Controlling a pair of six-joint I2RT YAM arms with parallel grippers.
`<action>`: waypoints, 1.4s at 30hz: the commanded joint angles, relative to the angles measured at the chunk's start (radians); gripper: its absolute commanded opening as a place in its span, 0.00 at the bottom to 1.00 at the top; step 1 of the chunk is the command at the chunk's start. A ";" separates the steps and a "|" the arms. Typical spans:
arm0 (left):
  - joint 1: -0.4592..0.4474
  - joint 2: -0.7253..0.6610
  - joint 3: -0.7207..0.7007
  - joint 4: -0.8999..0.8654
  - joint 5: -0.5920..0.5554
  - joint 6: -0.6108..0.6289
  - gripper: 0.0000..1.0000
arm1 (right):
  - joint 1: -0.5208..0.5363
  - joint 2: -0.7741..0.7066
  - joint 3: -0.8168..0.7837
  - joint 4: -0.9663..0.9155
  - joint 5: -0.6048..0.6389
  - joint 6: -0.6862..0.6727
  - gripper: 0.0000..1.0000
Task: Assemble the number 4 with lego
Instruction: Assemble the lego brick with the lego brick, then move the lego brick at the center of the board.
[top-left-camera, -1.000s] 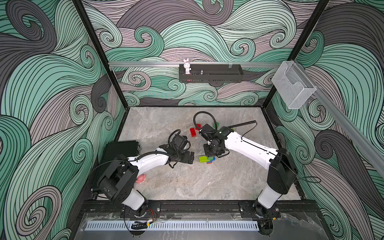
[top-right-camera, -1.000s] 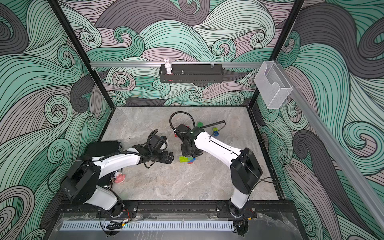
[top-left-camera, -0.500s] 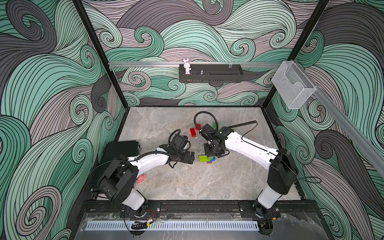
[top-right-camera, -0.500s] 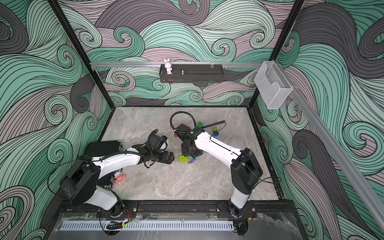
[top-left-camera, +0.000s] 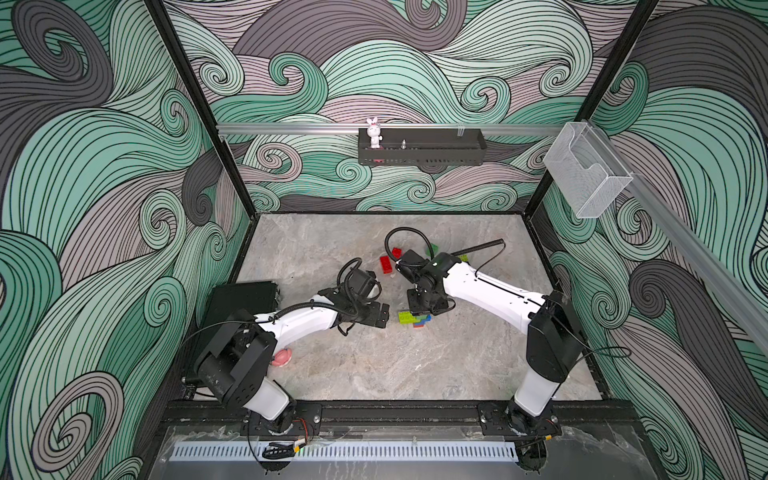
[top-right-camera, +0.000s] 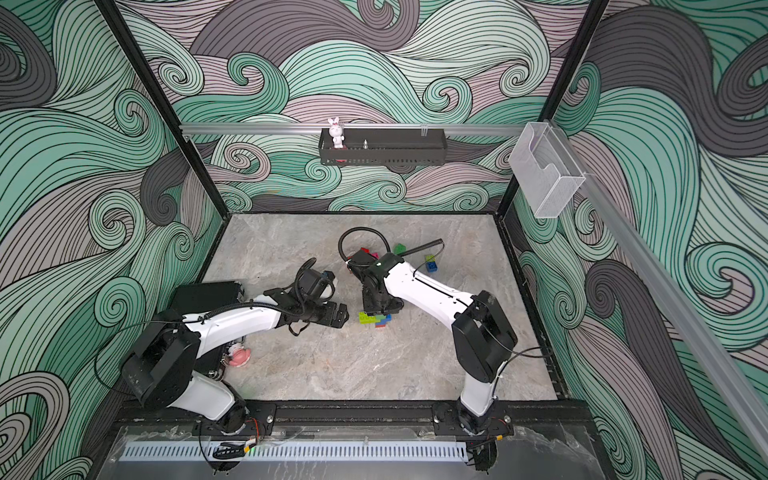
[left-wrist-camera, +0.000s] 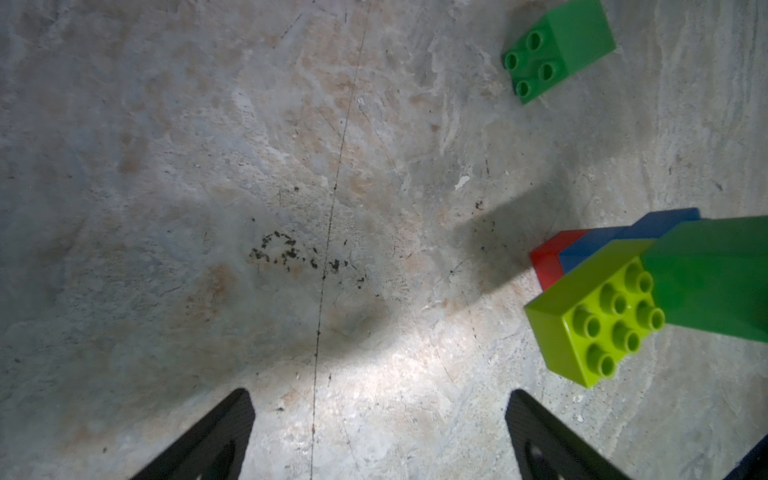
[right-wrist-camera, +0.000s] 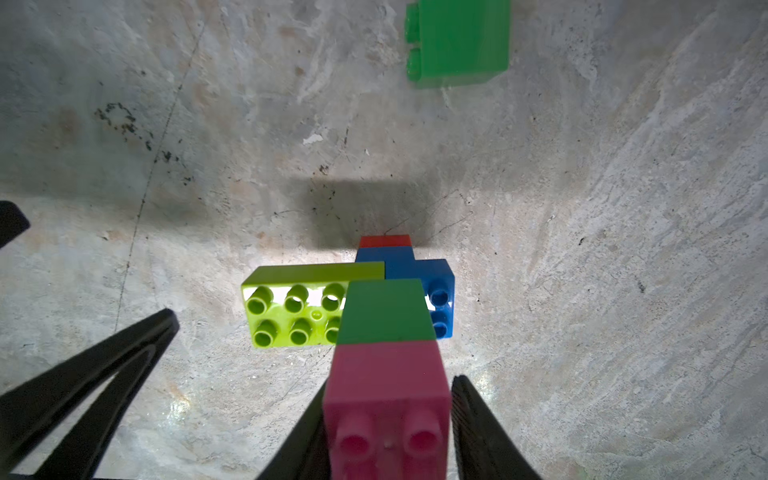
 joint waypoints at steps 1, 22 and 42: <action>0.004 -0.029 0.028 -0.020 0.002 0.008 0.99 | -0.001 -0.005 0.028 -0.023 0.009 -0.001 0.48; 0.073 0.329 0.576 -0.115 -0.124 0.259 0.74 | -0.023 -0.731 -0.480 0.516 0.310 -0.089 0.99; 0.120 0.973 1.343 -0.321 -0.119 0.388 0.63 | -0.100 -0.916 -0.603 0.473 0.326 -0.165 0.99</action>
